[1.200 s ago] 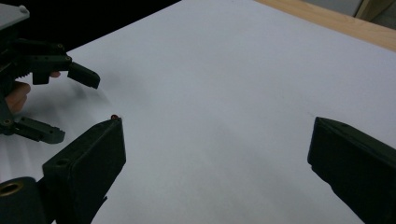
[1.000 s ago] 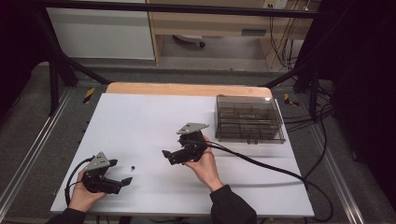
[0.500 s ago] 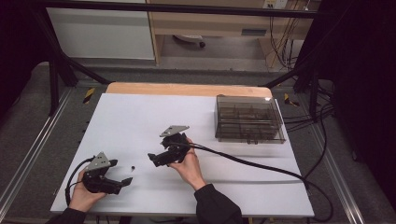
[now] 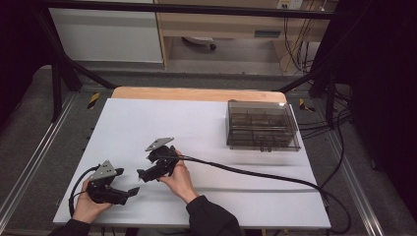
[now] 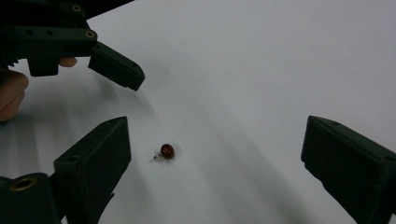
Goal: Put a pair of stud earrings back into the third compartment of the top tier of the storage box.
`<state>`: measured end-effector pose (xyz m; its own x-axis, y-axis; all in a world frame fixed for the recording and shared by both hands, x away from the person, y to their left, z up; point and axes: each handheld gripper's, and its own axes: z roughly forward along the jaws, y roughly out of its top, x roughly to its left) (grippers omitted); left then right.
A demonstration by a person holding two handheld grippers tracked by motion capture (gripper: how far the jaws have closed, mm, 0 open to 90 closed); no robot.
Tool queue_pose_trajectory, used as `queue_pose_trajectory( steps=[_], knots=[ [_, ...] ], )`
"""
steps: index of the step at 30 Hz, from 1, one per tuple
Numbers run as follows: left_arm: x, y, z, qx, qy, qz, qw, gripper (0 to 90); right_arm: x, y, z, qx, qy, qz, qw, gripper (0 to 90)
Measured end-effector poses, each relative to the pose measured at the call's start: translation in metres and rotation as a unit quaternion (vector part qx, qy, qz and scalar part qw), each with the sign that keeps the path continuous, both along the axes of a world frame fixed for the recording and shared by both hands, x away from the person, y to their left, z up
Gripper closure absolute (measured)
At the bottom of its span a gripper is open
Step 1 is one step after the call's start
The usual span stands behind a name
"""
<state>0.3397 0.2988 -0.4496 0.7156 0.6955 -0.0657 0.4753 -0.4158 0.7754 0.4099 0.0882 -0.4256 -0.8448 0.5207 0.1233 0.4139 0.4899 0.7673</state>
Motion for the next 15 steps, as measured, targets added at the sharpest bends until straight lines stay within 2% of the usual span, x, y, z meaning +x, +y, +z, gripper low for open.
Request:
queue_pose_trajectory(
  steps=[2, 5, 15],
  knots=[
    [0.0, 0.0, 0.0, 0.0, 0.0, 0.0, 1.0, 3.6, 0.0, 0.005, -0.003, 0.0, 0.008, 0.002, 1.0, 12.6],
    [0.0, 0.0, 0.0, 0.0, 0.0, -0.001, 1.0, 3.6, -0.001, 0.013, -0.007, -0.006, 0.01, 0.013, 0.9999, 18.0],
    [0.0, 0.0, 0.0, -0.001, -0.001, -0.001, 1.0, 3.6, -0.004, 0.025, -0.017, -0.011, 0.025, 0.036, 0.999, 42.7]
  ],
)
